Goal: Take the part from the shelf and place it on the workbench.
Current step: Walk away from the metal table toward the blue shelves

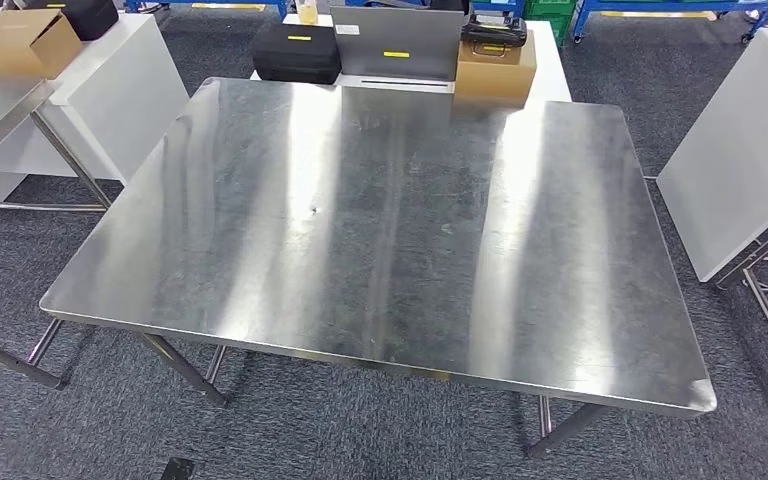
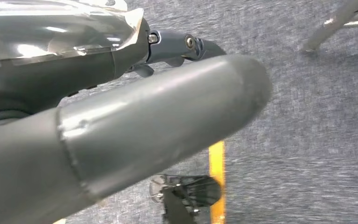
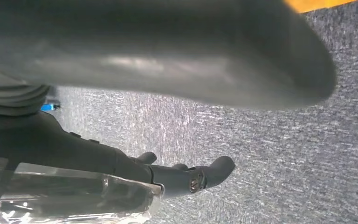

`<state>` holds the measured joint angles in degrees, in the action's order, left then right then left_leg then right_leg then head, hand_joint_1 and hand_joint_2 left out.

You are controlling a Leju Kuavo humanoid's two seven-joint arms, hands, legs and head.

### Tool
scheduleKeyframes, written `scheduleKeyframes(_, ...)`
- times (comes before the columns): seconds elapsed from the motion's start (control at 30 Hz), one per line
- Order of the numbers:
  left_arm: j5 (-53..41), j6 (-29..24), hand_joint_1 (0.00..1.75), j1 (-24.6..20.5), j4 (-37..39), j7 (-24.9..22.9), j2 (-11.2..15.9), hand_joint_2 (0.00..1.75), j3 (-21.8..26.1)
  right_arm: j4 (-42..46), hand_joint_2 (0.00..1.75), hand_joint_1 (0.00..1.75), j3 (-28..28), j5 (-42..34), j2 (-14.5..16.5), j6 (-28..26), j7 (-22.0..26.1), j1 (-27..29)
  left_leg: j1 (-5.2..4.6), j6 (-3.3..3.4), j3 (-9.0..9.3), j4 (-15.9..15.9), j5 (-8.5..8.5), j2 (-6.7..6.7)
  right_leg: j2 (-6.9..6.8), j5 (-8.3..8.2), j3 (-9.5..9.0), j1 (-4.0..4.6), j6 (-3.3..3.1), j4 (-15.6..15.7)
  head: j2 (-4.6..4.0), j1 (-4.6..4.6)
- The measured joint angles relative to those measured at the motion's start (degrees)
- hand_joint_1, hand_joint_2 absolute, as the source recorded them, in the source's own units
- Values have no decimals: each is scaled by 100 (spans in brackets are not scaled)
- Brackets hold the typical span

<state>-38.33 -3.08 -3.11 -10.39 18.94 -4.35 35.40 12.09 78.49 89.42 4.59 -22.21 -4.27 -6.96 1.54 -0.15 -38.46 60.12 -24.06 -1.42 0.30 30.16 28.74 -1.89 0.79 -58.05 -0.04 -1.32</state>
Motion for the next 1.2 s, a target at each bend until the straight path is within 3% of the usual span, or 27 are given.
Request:
scheduleKeyframes(0.1,-3,-1,0,7,1,2,5,0,-10,0,0,0,-22,2,0,-14,-19,11,8,-14,-196,928,-857,91,-67,-145,159,81,-113,-10,0,-38)
scheduleKeyframes(0.13,-4,-1,0,7,1,3,7,0,-13,0,0,0,-22,2,0,-15,-26,14,6,-6,-205,1185,-973,97,-84,-193,217,112,-122,-15,0,-42)
scheduleKeyframes(0.17,-5,-1,0,9,1,3,7,0,-15,0,0,0,-23,2,0,-15,-30,14,2,16,-132,1280,-962,99,-100,-240,273,141,-126,-22,0,-42)
scheduleKeyframes(0.2,-5,-1,0,10,1,3,7,0,-16,0,0,0,-24,2,-1,-15,-33,14,-8,55,55,1159,-856,100,-109,-285,325,167,-125,-27,0,-41)
scheduleKeyframes(0.27,-5,-1,0,4,0,7,14,0,-17,-1,0,0,-29,2,4,-13,-45,12,-47,164,634,448,-675,107,-124,-364,416,201,-109,-31,0,-37)
scheduleKeyframes(0.33,-10,1,0,-3,-1,20,17,0,-21,-3,0,0,-44,2,9,-8,-82,8,-118,224,1008,-122,-650,123,-140,-434,452,195,-61,-24,0,-22)
scheduleKeyframes(0.4,-14,2,0,-4,-1,32,22,0,-26,-5,0,0,-61,-8,12,6,-132,4,-188,252,1035,-235,-616,131,-150,-510,463,159,19,-1,0,-25)
scheduleKeyframes(0.47,-15,4,0,-9,-1,34,22,0,-26,-6,0,0,-69,-33,11,35,-171,8,-178,327,985,-360,-478,146,-139,-513,507,167,84,-19,0,-38)
scheduleKeyframes(0.53,-16,8,0,-19,-1,41,10,0,-24,-8,0,0,-71,-60,1,71,-174,16,-146,386,876,-485,-294,162,-107,-206,662,185,64,-321,0,-12)
scheduleKeyframes(0.6,-17,8,0,-20,-1,49,0,0,-22,-9,0,0,-72,-84,-27,98,-128,17,-153,396,718,-499,-160,164,-84,270,854,158,28,-960,0,17)
scheduleKeyframes(0.63,-20,8,0,-18,-1,52,-6,0,-21,-9,44,0,-72,-96,-44,107,-97,17,-153,391,631,-495,-97,165,-80,399,890,145,55,-1266,0,24)
scheduleKeyframes(0.67,-27,9,0,-17,-1,54,-13,0,-21,-9,87,0,-72,-112,-60,115,-72,18,-152,382,546,-491,-33,167,-78,411,857,131,112,-1449,0,27)
scheduleKeyframes(0.7,-37,11,0,-17,-1,55,-20,0,-21,-9,131,0,-72,-126,-73,121,-57,17,-148,368,461,-483,29,169,-76,317,738,118,190,-1459,0,30)
scheduleKeyframes(0.73,-46,15,0,-18,-1,56,-27,0,-21,-9,175,0,-72,-140,-84,128,-50,16,-143,348,392,-468,86,168,-76,168,523,105,266,-1266,0,32)
scheduleKeyframes(0.77,-54,20,0,-20,-1,57,-34,0,-21,-9,175,0,-72,-154,-94,133,-47,11,-141,320,325,-437,135,165,-71,66,219,88,312,-888,0,34)
scheduleKeyframes(0.8,-57,25,0,-23,-1,57,-39,0,-21,-8,175,0,-72,-162,-103,136,-43,3,-145,288,260,-389,177,159,-58,59,-123,90,315,-413,0,38)
scheduleKeyframes(0.87,-58,29,0,-26,-1,58,-43,0,-21,-8,175,0,-72,-170,-114,138,-28,-1,-161,217,180,-311,256,153,-29,172,-510,114,224,234,0,34)
scheduleKeyframes(0.97,-57,28,0,-8,0,63,-43,0,-21,-10,175,0,-73,-170,-118,148,-16,12,-153,140,120,-259,318,142,-37,152,-441,103,66,284,0,21)
scheduleKeyframes(1.0,-57,28,0,2,1,67,-45,0,-21,-10,175,0,-74,-170,-119,154,-25,13,-138,113,81,-172,190,137,-52,103,-395,83,1,273,0,12)
scheduleKeyframes(1.07,-57,28,0,11,1,79,-51,0,-21,-11,175,0,-74,-164,-122,162,-43,16,-105,52,-38,286,-344,132,-89,-12,-281,70,-105,266,0,-4)
scheduleKeyframes(1.1,-58,28,0,11,1,86,-52,0,-21,-11,175,0,-74,-161,-124,162,-49,18,-94,28,-103,628,-626,132,-101,-68,-213,81,-132,258,0,-9)
scheduleKeyframes(1.13,-58,28,0,10,1,91,-52,0,-21,-11,175,0,-74,-157,-125,162,-50,20,-88,11,-147,954,-803,132,-110,-119,-145,91,-131,240,0,-10)
scheduleKeyframes(1.17,-58,28,0,9,1,96,-52,0,-21,-11,175,0,-75,-155,-125,162,-50,21,-83,1,-131,1161,-844,132,-117,-164,-67,98,-123,209,0,-10)
scheduleKeyframes(1.2,-58,30,0,8,1,101,-52,0,-21,-11,175,0,-78,-150,-125,162,-50,22,-79,-2,-36,1201,-767,132,-119,-204,15,101,-110,165,0,-11)
